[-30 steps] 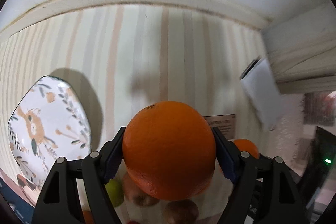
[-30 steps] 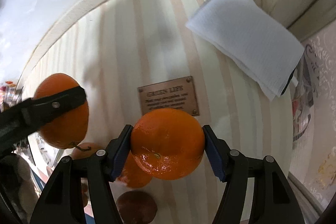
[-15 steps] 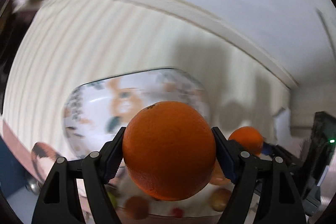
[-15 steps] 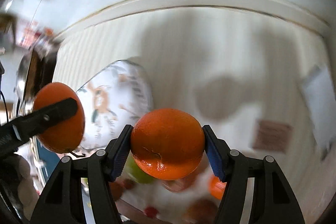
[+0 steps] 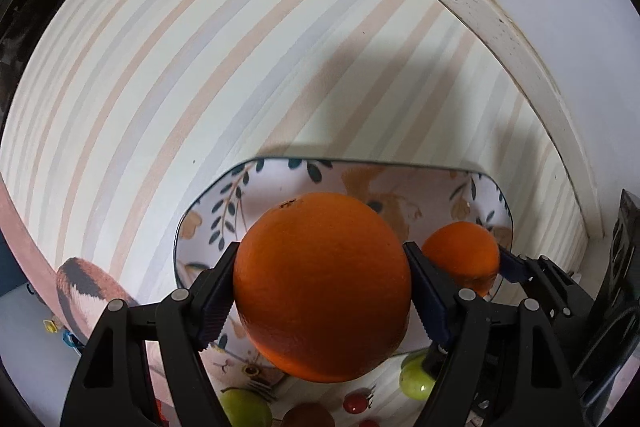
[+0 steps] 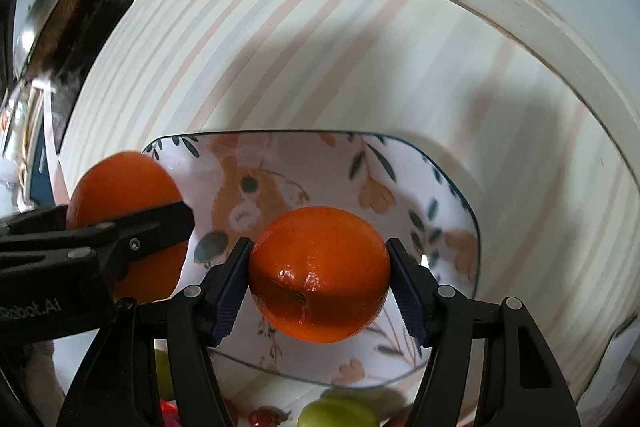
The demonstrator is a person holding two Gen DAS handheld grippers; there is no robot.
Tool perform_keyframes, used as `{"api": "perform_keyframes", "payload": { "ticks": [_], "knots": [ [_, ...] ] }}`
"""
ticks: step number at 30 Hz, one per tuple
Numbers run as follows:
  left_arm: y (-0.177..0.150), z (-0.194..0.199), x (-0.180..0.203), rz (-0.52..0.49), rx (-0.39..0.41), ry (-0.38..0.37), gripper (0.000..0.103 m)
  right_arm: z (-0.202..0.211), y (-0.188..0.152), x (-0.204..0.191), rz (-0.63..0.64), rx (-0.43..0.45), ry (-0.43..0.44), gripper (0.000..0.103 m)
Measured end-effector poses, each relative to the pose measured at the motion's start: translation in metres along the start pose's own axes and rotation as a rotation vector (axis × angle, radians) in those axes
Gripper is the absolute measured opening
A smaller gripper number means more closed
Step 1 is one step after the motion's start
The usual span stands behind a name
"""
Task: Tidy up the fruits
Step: 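Carry both fruits over the floral plate and open both tools to release them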
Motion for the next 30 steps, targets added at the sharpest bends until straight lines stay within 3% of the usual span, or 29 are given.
{"api": "perform_keyframes", "payload": {
  "ticks": [9, 16, 21, 24, 30],
  "knots": [
    [0.009, -0.012, -0.008, -0.002, -0.036, -0.006, 0.077, -0.007, 0.018, -0.012, 0.027, -0.041, -0.001, 0.07],
    [0.005, -0.024, -0.015, 0.017, -0.081, -0.008, 0.077, -0.003, 0.028, -0.007, 0.0, -0.067, 0.016, 0.093],
    [0.003, -0.029, -0.024, 0.037, -0.091, -0.05, 0.078, 0.01, 0.025, 0.006, -0.037, -0.056, 0.023, 0.095],
    [0.003, -0.022, -0.018, 0.039, -0.052, -0.04, 0.087, 0.025, 0.017, 0.012, -0.045, -0.042, 0.009, 0.095],
    [-0.008, 0.015, -0.017, 0.009, 0.017, -0.013, 0.088, 0.048, -0.008, 0.016, -0.081, -0.023, 0.005, 0.095]
  ]
}}
Point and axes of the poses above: each gripper's, at about its wrist camera, not at the fingertips, and z roughly against the way its jaws point, x to its right, y to its top, the point moved 6 cm from there along -z, roughly the way its jaws point, and after that the axes turned 11 degrees about -z, right-handed, at the moved point
